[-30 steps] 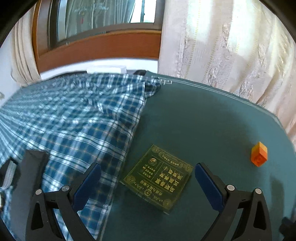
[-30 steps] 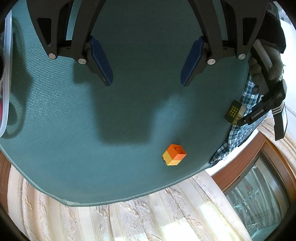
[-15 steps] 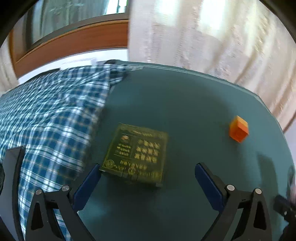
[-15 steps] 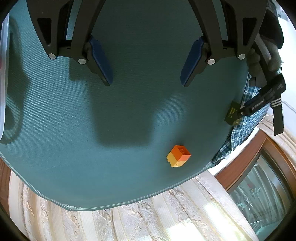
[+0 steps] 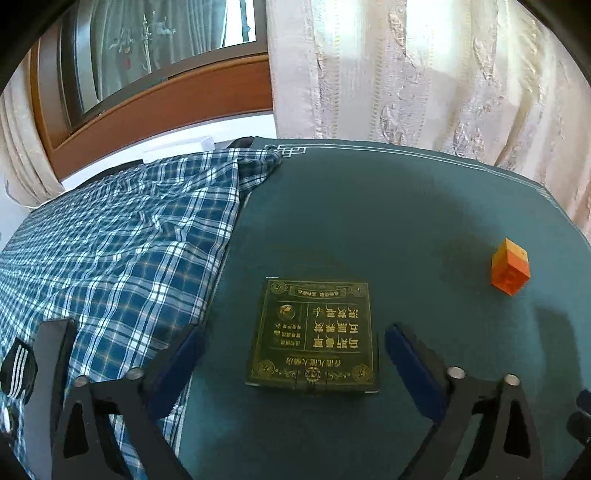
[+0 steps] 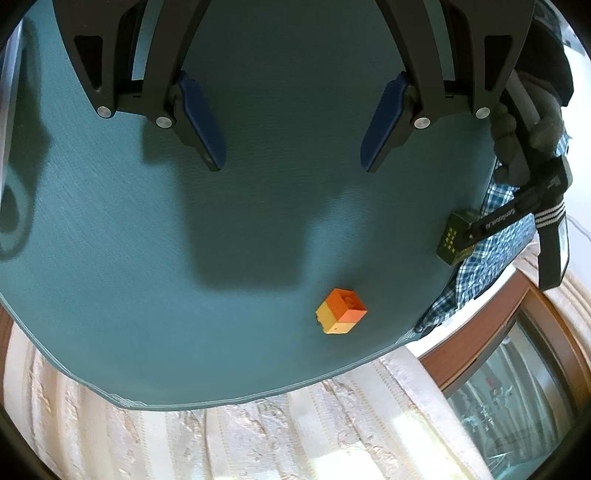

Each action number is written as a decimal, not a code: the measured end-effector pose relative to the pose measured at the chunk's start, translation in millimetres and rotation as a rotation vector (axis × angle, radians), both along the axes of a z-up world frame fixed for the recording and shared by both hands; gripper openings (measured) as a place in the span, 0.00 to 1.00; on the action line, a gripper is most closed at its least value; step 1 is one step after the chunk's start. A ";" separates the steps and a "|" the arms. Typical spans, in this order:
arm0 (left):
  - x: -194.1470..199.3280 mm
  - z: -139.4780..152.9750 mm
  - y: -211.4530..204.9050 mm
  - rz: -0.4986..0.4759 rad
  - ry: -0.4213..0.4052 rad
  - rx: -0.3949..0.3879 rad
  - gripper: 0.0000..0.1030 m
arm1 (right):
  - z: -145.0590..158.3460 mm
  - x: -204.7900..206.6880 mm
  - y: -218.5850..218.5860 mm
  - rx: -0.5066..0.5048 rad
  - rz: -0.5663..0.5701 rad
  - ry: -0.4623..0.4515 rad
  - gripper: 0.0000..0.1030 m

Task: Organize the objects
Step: 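Grasp the green printed box with the left gripper while the right grasps the orange block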

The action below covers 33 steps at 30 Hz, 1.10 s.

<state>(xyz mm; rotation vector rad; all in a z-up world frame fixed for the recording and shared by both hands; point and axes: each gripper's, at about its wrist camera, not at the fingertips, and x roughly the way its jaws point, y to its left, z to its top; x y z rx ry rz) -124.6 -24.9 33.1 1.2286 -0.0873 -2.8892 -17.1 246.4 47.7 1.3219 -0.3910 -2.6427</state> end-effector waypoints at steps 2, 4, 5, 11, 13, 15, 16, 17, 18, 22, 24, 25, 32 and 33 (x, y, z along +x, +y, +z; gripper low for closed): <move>-0.9 -2.0 0.9 -0.008 -0.010 0.003 0.82 | -0.9 -6.8 -5.6 0.009 0.017 -0.001 0.74; -0.4 -4.6 1.3 -0.017 -0.016 0.009 0.75 | -1.9 -12.3 -8.7 0.018 0.023 -0.001 0.74; 0.4 -5.4 1.6 -0.018 -0.016 0.009 0.74 | -2.2 -16.2 -10.1 0.022 0.025 -0.001 0.74; 4.9 -6.9 2.0 -0.018 -0.012 0.030 0.67 | 2.3 -42.2 -16.0 0.031 0.032 0.021 0.74; 7.6 -7.4 3.2 -0.019 -0.008 0.033 0.67 | 4.5 -53.2 -19.6 0.043 0.035 0.037 0.74; 9.8 -7.3 4.5 -0.027 -0.002 0.030 0.67 | 6.2 -66.6 -23.3 0.052 0.038 0.051 0.74; 11.0 -7.6 5.5 -0.028 0.001 0.026 0.67 | 6.5 -71.6 -24.2 0.054 0.038 0.054 0.74; 11.9 -7.8 6.4 -0.028 0.004 0.022 0.67 | 6.9 -77.9 -25.7 0.057 0.038 0.059 0.74; 12.5 -8.0 7.1 -0.027 0.007 0.018 0.67 | 7.2 -83.6 -27.2 0.058 0.040 0.065 0.74; 14.5 -8.4 8.9 -0.023 0.017 0.007 0.67 | 8.1 -106.1 -34.6 0.061 0.039 0.079 0.74; 13.7 -8.6 8.7 -0.023 0.017 0.011 0.67 | 8.1 -114.1 -39.4 0.062 0.041 0.082 0.74; 13.5 -8.7 8.2 -0.022 0.016 0.013 0.67 | 8.1 -117.8 -41.7 0.063 0.044 0.085 0.74; 14.0 -9.4 8.5 -0.021 0.020 0.009 0.67 | 5.0 -143.7 -55.2 0.101 0.047 0.099 0.74; 14.2 -9.5 8.9 -0.020 0.021 0.006 0.67 | 3.8 -146.9 -55.7 0.106 0.042 0.099 0.74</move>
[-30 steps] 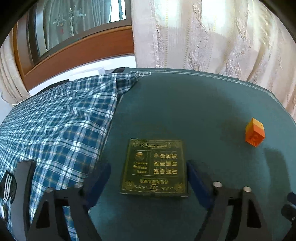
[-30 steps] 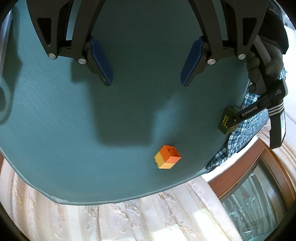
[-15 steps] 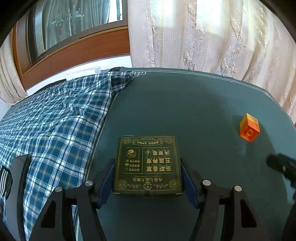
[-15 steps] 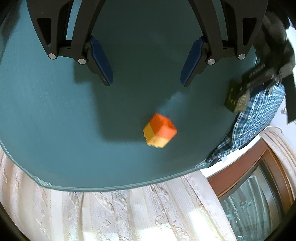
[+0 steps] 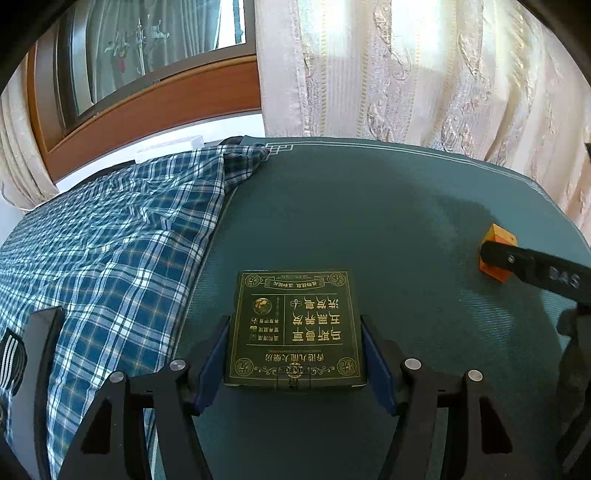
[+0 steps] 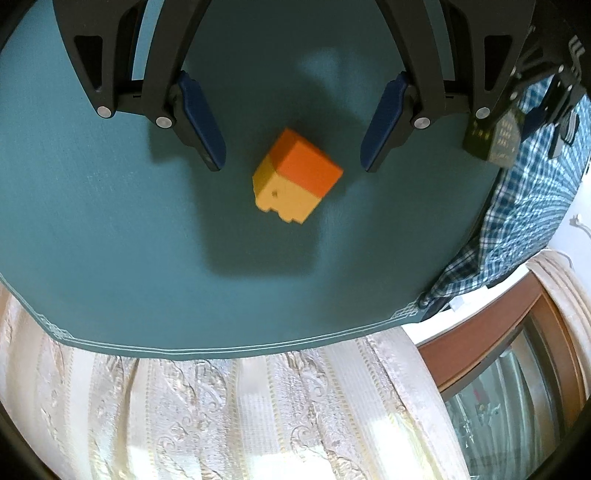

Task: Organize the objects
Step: 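Grasp the green printed box with the left gripper while the right grasps the orange block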

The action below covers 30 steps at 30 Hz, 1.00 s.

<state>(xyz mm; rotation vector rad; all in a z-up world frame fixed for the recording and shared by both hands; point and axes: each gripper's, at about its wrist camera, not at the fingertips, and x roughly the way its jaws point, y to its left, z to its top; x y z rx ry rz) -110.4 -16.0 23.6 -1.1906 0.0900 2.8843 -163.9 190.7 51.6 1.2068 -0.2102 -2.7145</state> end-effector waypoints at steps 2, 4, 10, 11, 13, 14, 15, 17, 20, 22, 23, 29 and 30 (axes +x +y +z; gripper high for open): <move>0.2 -0.2 0.0 0.001 0.000 -0.001 0.67 | -2.1 -5.3 0.4 0.006 -0.012 0.000 0.74; 0.1 -0.3 0.0 0.000 0.001 -0.001 0.67 | -4.6 -9.0 0.6 0.009 -0.019 -0.002 0.73; -0.5 -0.5 0.3 0.000 0.001 -0.001 0.67 | -4.6 -12.1 1.6 0.037 -0.035 0.010 0.56; -0.5 -0.4 0.2 0.000 0.001 -0.001 0.67 | -4.8 -12.1 3.0 0.041 -0.042 0.013 0.50; -0.3 -0.4 0.4 0.000 0.001 0.000 0.67 | -5.3 -11.3 6.1 0.030 -0.042 0.015 0.49; -0.3 -0.4 0.5 0.000 0.001 0.000 0.67 | -5.4 -10.5 6.7 0.030 -0.041 0.015 0.49; -0.3 -0.3 0.6 0.000 0.001 0.000 0.67 | -5.2 -9.4 7.0 0.030 -0.041 0.015 0.49; 0.1 -0.3 0.9 0.001 0.001 0.000 0.67 | -5.5 -6.1 7.6 0.031 -0.036 0.017 0.49; 0.3 -0.4 1.3 0.000 0.002 -0.001 0.67 | -5.6 0.4 9.4 0.030 -0.034 0.015 0.49; -0.3 0.0 1.4 -0.004 0.002 -0.001 0.67 | -5.5 5.9 12.2 0.022 -0.036 0.012 0.48; -0.5 0.1 1.5 -0.006 0.003 -0.001 0.67 | -5.6 9.3 13.8 0.018 -0.037 0.010 0.48; -0.4 0.7 1.7 -0.012 0.005 0.001 0.67 | -5.8 36.6 22.7 -0.001 -0.046 -0.001 0.48; 0.3 0.8 1.9 -0.014 0.007 0.002 0.67 | -5.8 41.1 24.1 -0.005 -0.047 -0.002 0.48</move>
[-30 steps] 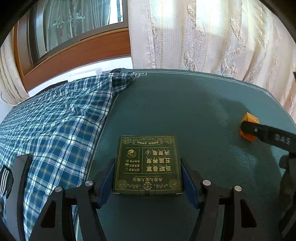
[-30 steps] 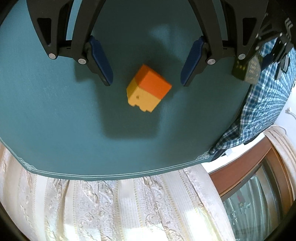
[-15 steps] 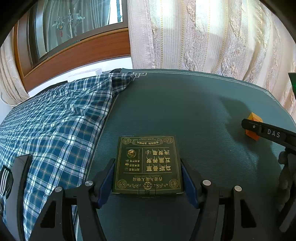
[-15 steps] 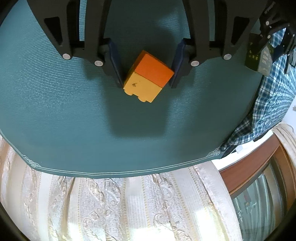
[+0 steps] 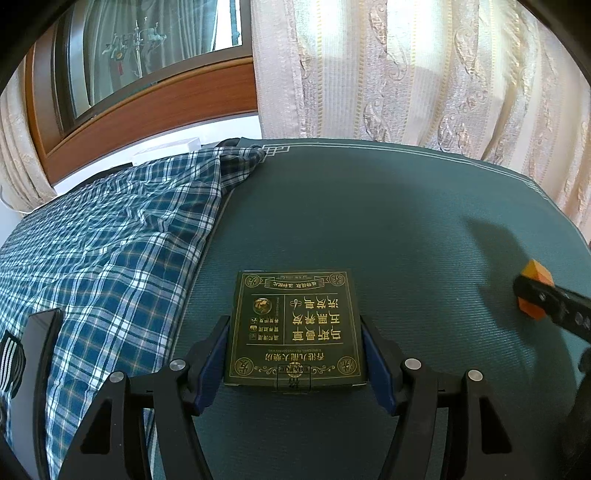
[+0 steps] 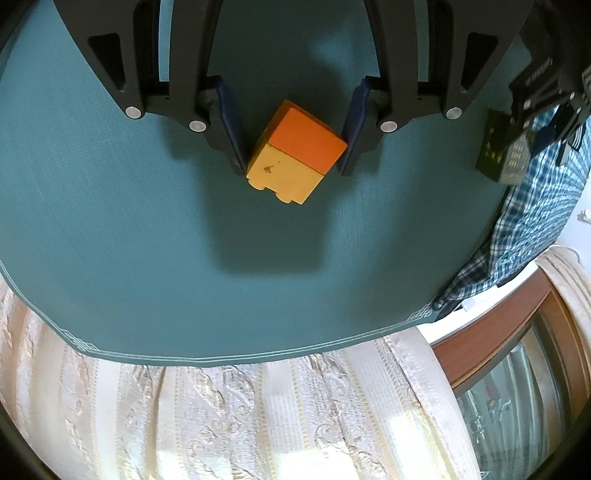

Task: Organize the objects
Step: 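Grasp the green printed box with the left gripper while the right grasps the orange block, then carry the green box with the left gripper while the right carries the orange block to the tub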

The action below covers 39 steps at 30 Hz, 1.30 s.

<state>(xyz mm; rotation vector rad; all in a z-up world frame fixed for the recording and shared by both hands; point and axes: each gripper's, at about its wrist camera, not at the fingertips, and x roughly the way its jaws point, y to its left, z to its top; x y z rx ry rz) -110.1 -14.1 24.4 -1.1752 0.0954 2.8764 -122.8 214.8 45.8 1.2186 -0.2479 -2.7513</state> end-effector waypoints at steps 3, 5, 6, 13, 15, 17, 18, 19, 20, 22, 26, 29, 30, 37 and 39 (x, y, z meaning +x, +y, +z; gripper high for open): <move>1.6 1.2 1.1 -0.006 0.011 -0.005 0.67 | 0.1 15.6 4.4 -0.008 -0.003 -0.005 0.48; 3.0 1.5 2.2 -0.009 0.012 -0.010 0.67 | 0.8 26.3 7.0 -0.012 -0.004 -0.007 0.48; 3.5 1.2 2.5 -0.011 0.004 -0.008 0.67 | 1.1 31.7 8.5 -0.015 -0.006 -0.007 0.48; 13.4 2.9 6.3 -0.023 -0.014 0.014 0.67 | 0.3 62.7 21.0 -0.034 -0.021 -0.027 0.48; 19.1 3.9 11.4 -0.033 -0.014 0.012 0.67 | 1.9 70.9 27.0 -0.042 -0.029 -0.025 0.48; 24.9 5.0 18.1 -0.049 -0.010 -0.002 0.67 | 3.1 79.2 33.7 -0.049 -0.041 -0.024 0.48; 27.1 5.6 20.8 -0.058 -0.009 -0.008 0.67 | 3.1 82.0 35.7 -0.051 -0.045 -0.025 0.48; 29.6 6.4 24.1 -0.067 -0.007 -0.013 0.67 | 3.4 85.1 38.1 -0.053 -0.049 -0.025 0.48; 32.6 7.2 28.4 -0.080 -0.006 -0.016 0.67 | 3.8 88.5 40.5 -0.054 -0.054 -0.024 0.48; 36.2 7.9 36.1 -0.103 -0.006 -0.028 0.67 | 4.7 94.5 45.4 -0.061 -0.062 -0.025 0.48; 44.0 9.5 53.9 -0.155 -0.006 -0.057 0.67 | 8.5 107.2 57.0 -0.075 -0.080 -0.018 0.49; 51.5 12.9 66.7 -0.184 -0.007 -0.046 0.67 | 14.3 115.4 65.7 -0.086 -0.096 -0.004 0.48; 54.1 14.1 71.2 -0.189 -0.006 -0.044 0.67 | 17.1 119.0 69.0 -0.090 -0.102 0.003 0.49; 68.8 22.5 103.0 -0.251 0.003 -0.036 0.67 | 41.9 142.1 94.9 -0.104 -0.144 0.075 0.48; 73.0 25.6 112.2 -0.271 0.009 -0.035 0.67 | 46.5 147.9 104.5 -0.107 -0.165 0.090 0.49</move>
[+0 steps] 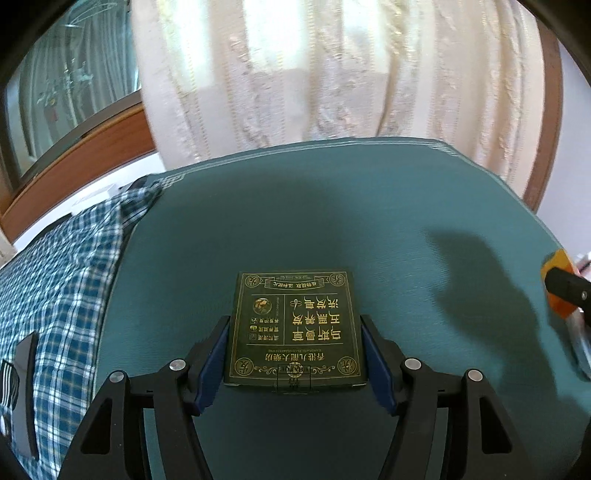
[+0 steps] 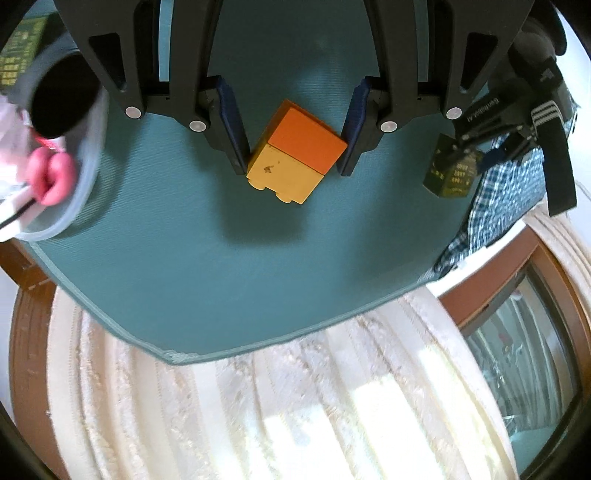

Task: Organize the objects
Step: 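Carry the green box with the left gripper while the right carries the orange block to the tub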

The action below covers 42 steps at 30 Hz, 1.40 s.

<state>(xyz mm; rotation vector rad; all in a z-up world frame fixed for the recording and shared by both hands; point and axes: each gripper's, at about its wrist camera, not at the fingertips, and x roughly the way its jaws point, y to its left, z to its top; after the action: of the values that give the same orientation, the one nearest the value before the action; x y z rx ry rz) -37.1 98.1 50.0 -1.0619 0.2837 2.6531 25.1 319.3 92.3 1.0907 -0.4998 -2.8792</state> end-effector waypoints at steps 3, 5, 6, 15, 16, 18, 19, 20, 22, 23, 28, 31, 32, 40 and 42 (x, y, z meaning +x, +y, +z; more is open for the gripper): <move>7.8 4.4 15.4 -0.033 0.010 -0.002 0.67 | 5.5 9.9 17.3 -0.005 -0.042 0.020 0.49; 11.6 6.0 23.1 -0.051 0.013 -0.003 0.67 | 8.3 15.9 31.2 -0.010 -0.075 0.030 0.49; 14.1 6.9 28.3 -0.062 0.014 -0.004 0.67 | 8.9 18.0 36.3 -0.012 -0.087 0.033 0.49; 28.3 12.4 66.7 -0.142 0.025 -0.018 0.67 | 19.6 43.9 94.6 -0.026 -0.203 0.084 0.49; 30.0 12.6 70.7 -0.150 0.026 -0.020 0.67 | 19.5 46.0 99.8 -0.024 -0.214 0.087 0.49; 33.3 12.8 79.9 -0.166 0.027 -0.024 0.67 | 17.5 49.1 111.5 -0.021 -0.239 0.085 0.48; 35.1 13.0 83.9 -0.174 0.028 -0.026 0.67 | 15.8 50.3 117.2 -0.022 -0.251 0.081 0.48; 37.3 13.3 87.6 -0.181 0.029 -0.027 0.67 | 13.2 51.0 123.2 -0.025 -0.261 0.074 0.48; 41.5 13.8 95.9 -0.197 0.031 -0.030 0.67 | 7.7 51.2 132.9 -0.033 -0.274 0.058 0.48; 43.1 14.3 99.6 -0.205 0.031 -0.031 0.67 | 4.4 50.7 137.2 -0.034 -0.276 0.048 0.48; 52.7 17.7 117.6 -0.242 0.038 -0.034 0.67 | -7.3 52.0 151.3 -0.023 -0.292 0.015 0.49; 57.5 19.4 126.9 -0.263 0.043 -0.035 0.67 | -9.5 57.6 157.3 0.016 -0.313 0.001 0.49; 59.1 20.0 129.6 -0.268 0.045 -0.036 0.67 | -10.1 59.2 159.3 0.026 -0.318 -0.005 0.49; 65.3 24.1 147.7 -0.305 0.056 -0.033 0.67 | -17.5 77.3 175.9 0.033 -0.342 -0.046 0.49; 66.9 25.2 151.3 -0.311 0.057 -0.031 0.67 | -19.2 80.7 177.0 0.028 -0.331 -0.051 0.48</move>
<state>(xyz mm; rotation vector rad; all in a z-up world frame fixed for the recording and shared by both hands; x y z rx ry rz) 29.8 249.5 75.2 -0.8711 0.4622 2.4089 105.8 496.3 73.1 1.1904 -0.7067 -3.1523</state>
